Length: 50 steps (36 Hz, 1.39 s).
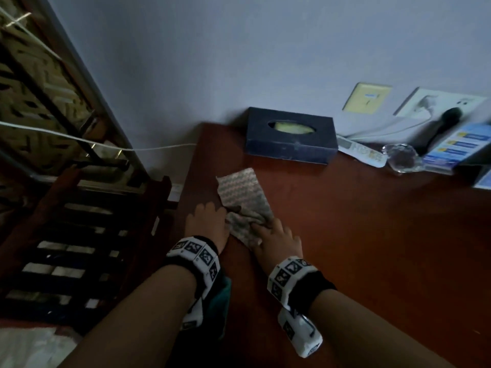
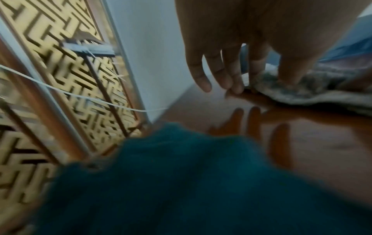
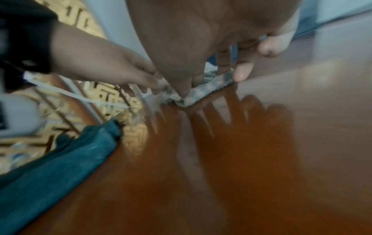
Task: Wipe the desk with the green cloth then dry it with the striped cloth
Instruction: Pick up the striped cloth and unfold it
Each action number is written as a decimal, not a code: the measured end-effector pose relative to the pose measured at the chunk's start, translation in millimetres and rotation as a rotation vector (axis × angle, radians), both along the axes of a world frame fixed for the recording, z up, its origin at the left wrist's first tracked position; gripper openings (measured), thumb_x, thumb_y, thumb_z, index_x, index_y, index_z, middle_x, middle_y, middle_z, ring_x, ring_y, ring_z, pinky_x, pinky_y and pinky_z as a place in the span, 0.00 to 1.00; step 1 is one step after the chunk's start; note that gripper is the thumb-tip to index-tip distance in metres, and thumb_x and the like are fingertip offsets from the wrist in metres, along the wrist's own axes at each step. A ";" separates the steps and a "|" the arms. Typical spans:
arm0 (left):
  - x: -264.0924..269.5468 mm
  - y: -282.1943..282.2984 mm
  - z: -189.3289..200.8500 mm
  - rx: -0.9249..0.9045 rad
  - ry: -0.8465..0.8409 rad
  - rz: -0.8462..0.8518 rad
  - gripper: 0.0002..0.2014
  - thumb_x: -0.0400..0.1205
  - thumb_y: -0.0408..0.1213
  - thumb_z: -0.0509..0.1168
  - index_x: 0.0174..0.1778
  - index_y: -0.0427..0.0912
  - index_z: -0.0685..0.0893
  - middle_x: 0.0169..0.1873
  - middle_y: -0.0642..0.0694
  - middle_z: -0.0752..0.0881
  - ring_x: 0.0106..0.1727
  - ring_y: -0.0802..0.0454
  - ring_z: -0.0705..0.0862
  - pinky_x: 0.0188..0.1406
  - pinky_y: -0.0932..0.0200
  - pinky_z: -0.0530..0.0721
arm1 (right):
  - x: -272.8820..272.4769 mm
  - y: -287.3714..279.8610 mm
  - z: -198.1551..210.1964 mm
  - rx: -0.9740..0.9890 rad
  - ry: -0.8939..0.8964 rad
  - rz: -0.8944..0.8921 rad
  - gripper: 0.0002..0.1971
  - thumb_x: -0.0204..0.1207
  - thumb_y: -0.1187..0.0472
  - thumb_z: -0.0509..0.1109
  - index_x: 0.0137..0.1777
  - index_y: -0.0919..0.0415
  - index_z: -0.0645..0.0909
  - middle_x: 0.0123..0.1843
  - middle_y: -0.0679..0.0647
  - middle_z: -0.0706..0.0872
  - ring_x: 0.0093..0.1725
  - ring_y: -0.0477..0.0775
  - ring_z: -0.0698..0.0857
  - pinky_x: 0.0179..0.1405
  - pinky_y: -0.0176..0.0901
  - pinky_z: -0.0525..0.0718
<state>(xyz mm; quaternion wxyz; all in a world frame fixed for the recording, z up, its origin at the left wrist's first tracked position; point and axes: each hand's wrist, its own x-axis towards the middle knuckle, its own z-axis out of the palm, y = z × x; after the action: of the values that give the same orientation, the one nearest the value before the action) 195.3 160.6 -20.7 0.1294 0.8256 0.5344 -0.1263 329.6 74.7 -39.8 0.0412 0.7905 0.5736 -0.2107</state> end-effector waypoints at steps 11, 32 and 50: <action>86.1 -29.2 24.0 -0.184 -0.536 -0.255 0.16 0.85 0.33 0.56 0.65 0.48 0.81 0.63 0.49 0.82 0.63 0.50 0.80 0.60 0.65 0.73 | 74.2 -31.4 21.2 0.137 0.243 -0.279 0.17 0.82 0.57 0.58 0.70 0.53 0.66 0.58 0.57 0.83 0.53 0.58 0.85 0.52 0.48 0.82; 105.3 -21.9 117.4 -0.009 -0.649 -0.324 0.10 0.78 0.43 0.54 0.30 0.49 0.71 0.31 0.50 0.72 0.38 0.49 0.75 0.43 0.48 0.77 | 184.5 -47.7 122.5 0.360 0.455 -0.051 0.15 0.69 0.59 0.78 0.40 0.38 0.77 0.51 0.45 0.81 0.48 0.36 0.80 0.49 0.32 0.76; 93.0 13.3 116.3 -0.041 -0.603 -0.075 0.15 0.84 0.32 0.58 0.61 0.47 0.85 0.61 0.48 0.84 0.61 0.49 0.81 0.65 0.52 0.77 | 226.9 -36.5 144.8 0.292 0.238 -0.007 0.17 0.65 0.64 0.80 0.32 0.49 0.73 0.41 0.48 0.77 0.42 0.50 0.78 0.42 0.41 0.76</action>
<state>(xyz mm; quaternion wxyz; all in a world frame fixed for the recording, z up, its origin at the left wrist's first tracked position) 288.3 173.9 95.7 0.2940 0.8423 0.4384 0.1090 556.5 38.2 105.0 -0.1426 0.7595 0.5963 -0.2174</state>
